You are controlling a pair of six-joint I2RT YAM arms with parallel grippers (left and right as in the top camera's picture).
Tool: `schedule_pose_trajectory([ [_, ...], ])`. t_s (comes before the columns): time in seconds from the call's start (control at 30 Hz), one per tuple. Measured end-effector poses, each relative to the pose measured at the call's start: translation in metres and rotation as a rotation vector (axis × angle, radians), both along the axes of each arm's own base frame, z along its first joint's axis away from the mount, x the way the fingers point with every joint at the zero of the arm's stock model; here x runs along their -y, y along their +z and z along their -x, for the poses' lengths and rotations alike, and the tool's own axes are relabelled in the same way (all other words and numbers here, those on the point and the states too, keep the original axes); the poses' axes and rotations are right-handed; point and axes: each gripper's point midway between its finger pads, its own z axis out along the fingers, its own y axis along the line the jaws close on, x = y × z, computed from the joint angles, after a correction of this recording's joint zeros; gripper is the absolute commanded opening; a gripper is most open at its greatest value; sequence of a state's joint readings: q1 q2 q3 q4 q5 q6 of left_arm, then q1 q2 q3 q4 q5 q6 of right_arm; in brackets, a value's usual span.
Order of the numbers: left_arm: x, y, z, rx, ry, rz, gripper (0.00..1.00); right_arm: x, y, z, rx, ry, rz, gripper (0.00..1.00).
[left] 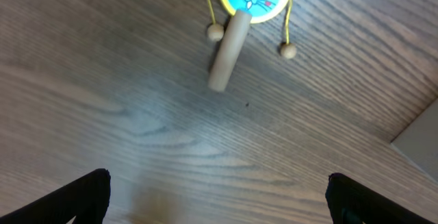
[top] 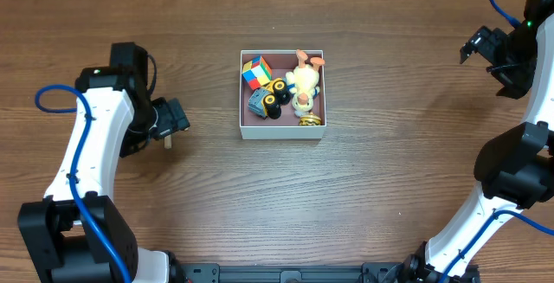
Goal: Pack container
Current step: 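Move left gripper back to the cat-face rattle drum, then lower left gripper onto the rattle drum handle and close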
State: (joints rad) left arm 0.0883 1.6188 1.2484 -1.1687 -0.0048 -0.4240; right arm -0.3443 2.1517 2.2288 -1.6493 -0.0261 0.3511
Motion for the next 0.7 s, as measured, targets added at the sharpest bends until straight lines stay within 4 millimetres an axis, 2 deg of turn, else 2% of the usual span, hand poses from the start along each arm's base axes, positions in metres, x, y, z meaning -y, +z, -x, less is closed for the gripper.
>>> schedule_pose_trajectory([
  [0.13, 0.000, -0.007, -0.014, 0.065, -0.066, 0.017, 1.00, 0.000, 0.000, 0.000, 0.000, 0.000, 0.000, 1.00],
  [0.37, -0.001, -0.025, -0.022, 0.073, -0.103, 0.008, 1.00, 0.000, 0.000, 0.000, 0.000, 0.000, 0.000, 1.00],
  [0.7, -0.003, -0.082, -0.023, -0.065, -0.108, 0.021, 1.00, 0.000, 0.000, 0.000, 0.000, 0.000, 0.000, 1.00],
])
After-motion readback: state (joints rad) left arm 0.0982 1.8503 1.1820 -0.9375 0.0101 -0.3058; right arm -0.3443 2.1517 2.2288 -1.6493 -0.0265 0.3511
